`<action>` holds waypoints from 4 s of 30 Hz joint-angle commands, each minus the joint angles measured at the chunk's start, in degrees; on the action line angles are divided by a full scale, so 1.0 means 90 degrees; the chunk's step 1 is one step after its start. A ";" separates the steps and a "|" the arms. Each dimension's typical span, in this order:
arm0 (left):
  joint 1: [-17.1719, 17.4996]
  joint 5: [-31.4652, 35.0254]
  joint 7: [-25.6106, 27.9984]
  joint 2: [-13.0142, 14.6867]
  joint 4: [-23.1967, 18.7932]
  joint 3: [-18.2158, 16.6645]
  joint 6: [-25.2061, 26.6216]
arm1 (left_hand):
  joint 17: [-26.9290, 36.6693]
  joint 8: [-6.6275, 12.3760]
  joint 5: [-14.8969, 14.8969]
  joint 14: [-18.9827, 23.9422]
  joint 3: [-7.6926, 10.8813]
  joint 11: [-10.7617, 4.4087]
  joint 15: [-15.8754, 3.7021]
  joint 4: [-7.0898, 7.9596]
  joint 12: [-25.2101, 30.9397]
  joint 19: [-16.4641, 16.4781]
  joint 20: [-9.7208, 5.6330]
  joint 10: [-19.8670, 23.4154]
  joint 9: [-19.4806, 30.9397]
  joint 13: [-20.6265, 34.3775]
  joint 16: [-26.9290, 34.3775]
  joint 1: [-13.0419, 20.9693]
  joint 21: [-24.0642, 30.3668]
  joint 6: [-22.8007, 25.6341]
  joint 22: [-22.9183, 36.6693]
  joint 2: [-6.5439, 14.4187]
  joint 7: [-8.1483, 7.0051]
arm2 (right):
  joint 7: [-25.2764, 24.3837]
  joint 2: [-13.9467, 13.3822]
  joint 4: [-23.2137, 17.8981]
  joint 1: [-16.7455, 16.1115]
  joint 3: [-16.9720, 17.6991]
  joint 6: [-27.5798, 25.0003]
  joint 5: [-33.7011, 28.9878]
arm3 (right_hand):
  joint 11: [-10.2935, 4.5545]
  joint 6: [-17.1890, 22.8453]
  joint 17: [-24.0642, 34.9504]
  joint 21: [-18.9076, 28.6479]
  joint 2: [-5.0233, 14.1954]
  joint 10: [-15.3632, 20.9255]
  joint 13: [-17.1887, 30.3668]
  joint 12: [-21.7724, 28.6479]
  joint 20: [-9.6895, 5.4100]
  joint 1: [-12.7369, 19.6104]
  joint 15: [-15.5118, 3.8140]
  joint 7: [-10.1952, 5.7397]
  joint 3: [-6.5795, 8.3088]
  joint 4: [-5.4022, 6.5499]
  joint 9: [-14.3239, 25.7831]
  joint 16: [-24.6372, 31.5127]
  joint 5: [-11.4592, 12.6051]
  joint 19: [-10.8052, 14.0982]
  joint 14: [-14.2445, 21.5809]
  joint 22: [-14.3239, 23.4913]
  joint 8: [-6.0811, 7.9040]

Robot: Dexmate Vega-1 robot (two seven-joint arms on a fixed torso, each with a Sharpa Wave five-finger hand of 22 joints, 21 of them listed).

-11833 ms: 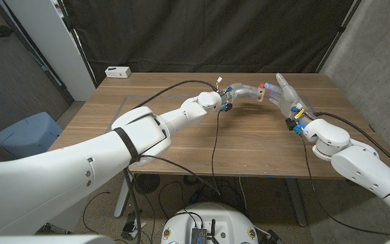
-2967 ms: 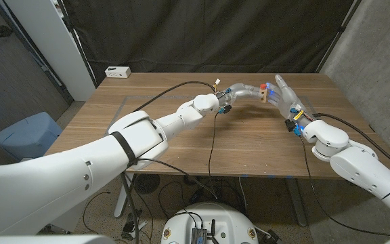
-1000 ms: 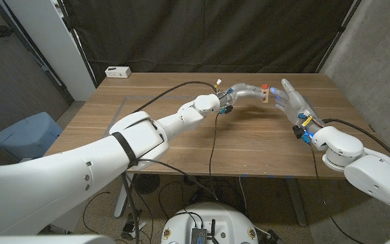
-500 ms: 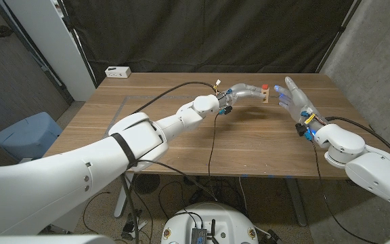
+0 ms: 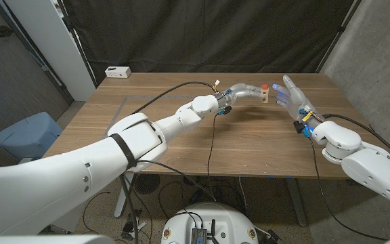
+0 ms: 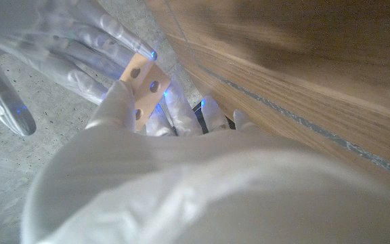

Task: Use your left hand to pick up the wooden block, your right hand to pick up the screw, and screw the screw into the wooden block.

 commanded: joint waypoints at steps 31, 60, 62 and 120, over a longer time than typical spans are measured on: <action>-0.0062 -0.0021 0.0125 -0.0088 0.0000 0.0062 0.0438 | 0.0014 0.0074 0.0052 0.0084 0.0059 0.0020 -0.0423 0.0087 0.0020 0.0062 0.0026 0.0025 0.0017 0.0011 0.0009 -0.0027 0.0008 0.0221 0.0029 0.0069 -0.0054 | 0.0258 -0.0095 0.0231 0.0531 -0.0458 0.0090 0.0059 | -0.0040 0.0010 0.0015 0.0028 0.0024 -0.0860 0.0016 -0.0001 0.0046 0.0026 -0.0003 -0.0006 -0.0005 0.0038 -0.0005 0.0027 0.0048 -0.0030 -0.1256 0.0011 -0.0018; -0.0052 -0.0049 0.0105 -0.0083 0.0000 0.0057 0.0414 | 0.0012 0.0072 0.0054 0.0098 0.0078 -0.0028 -0.0433 0.0079 0.0031 0.0062 0.0017 0.0055 0.0016 0.0011 0.0009 -0.0032 0.0007 0.0223 0.0028 0.0082 -0.0051 | 0.0079 -0.0209 -0.0074 0.0175 -0.0285 0.0030 0.0114 | -0.0039 0.0025 0.0014 0.0032 0.0032 -0.0858 0.0017 0.0000 0.0043 0.0031 -0.0011 0.0012 -0.0002 0.0038 -0.0005 0.0033 0.0052 -0.0023 -0.1241 0.0011 -0.0006; -0.0048 -0.0051 0.0102 -0.0080 0.0000 0.0052 0.0402 | 0.0014 0.0070 0.0052 0.0096 0.0075 0.0050 -0.0432 0.0082 0.0017 0.0065 0.0021 0.0022 0.0016 0.0011 0.0009 -0.0042 0.0008 0.0221 0.0028 0.0078 -0.0053 | 0.0083 -0.0231 -0.0108 0.0163 -0.0271 0.0005 0.0118 | -0.0041 0.0027 0.0014 0.0032 0.0033 -0.0853 0.0017 0.0002 0.0043 0.0032 -0.0011 0.0011 -0.0002 0.0038 -0.0005 0.0034 0.0052 -0.0022 -0.1238 0.0011 -0.0006; 0.0014 -0.0051 0.0021 -0.0021 0.0000 -0.0014 0.0174 | 0.0012 0.0070 0.0054 0.0133 0.0094 0.0037 -0.0428 0.0068 0.0016 0.0089 0.0022 0.0029 0.0016 0.0010 0.0015 -0.0046 0.0014 0.0232 0.0030 0.0065 -0.0053 | 0.0050 -0.0411 -0.0665 -0.0397 0.0316 -0.0297 0.0077 | -0.0008 0.0057 0.0009 0.0043 0.0057 -0.0790 0.0018 0.0016 0.0038 0.0067 0.0001 0.0017 0.0020 0.0025 -0.0002 0.0038 0.0061 0.0037 -0.1208 0.0006 0.0001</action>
